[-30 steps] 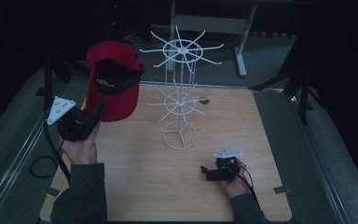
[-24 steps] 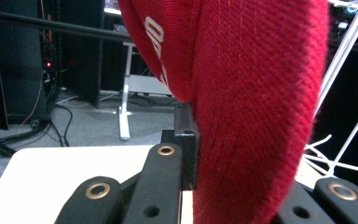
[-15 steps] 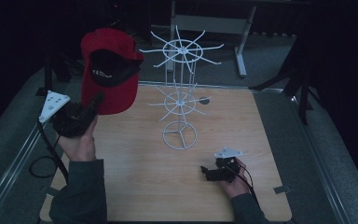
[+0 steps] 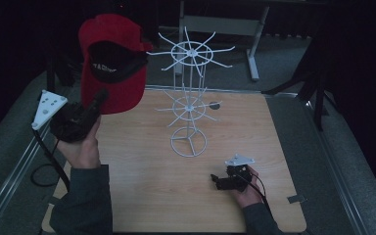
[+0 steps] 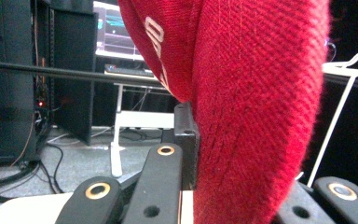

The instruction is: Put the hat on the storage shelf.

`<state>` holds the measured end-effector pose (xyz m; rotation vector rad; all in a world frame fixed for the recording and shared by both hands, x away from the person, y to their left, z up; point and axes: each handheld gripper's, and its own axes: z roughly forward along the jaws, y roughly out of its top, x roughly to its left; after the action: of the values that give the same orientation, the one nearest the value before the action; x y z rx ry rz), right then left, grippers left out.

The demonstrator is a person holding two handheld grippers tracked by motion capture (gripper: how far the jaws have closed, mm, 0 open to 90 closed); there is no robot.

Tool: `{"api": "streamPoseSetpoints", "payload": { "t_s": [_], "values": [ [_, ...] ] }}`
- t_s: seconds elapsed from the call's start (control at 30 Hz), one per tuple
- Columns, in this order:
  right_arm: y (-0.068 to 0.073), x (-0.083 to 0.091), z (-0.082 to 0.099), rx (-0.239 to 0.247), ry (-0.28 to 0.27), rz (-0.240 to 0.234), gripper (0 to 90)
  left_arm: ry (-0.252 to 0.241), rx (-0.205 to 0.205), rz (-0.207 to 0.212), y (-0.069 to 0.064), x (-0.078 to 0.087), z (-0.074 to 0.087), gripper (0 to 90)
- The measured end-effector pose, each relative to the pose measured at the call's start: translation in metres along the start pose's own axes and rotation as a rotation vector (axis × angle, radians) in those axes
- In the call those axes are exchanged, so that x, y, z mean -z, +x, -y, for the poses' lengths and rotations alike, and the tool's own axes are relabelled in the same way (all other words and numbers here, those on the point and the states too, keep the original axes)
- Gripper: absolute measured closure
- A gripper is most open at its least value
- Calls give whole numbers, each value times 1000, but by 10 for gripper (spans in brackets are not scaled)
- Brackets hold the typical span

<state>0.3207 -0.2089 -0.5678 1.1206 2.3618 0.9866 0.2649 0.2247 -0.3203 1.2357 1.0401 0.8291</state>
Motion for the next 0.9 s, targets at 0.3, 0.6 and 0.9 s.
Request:
{"api": "streamPoseSetpoints", "payload": {
  "t_s": [0.3,0.6,0.9],
  "values": [
    [0,0,0,0,0,0,112,-21,-7,24,-7,10,-1,854],
    [0,0,0,1,1,0,112,-20,-17,38,-17,25,17,853],
    [0,0,0,-2,1,-1,112,-9,-34,66,-20,25,57,851]
  ]
}}
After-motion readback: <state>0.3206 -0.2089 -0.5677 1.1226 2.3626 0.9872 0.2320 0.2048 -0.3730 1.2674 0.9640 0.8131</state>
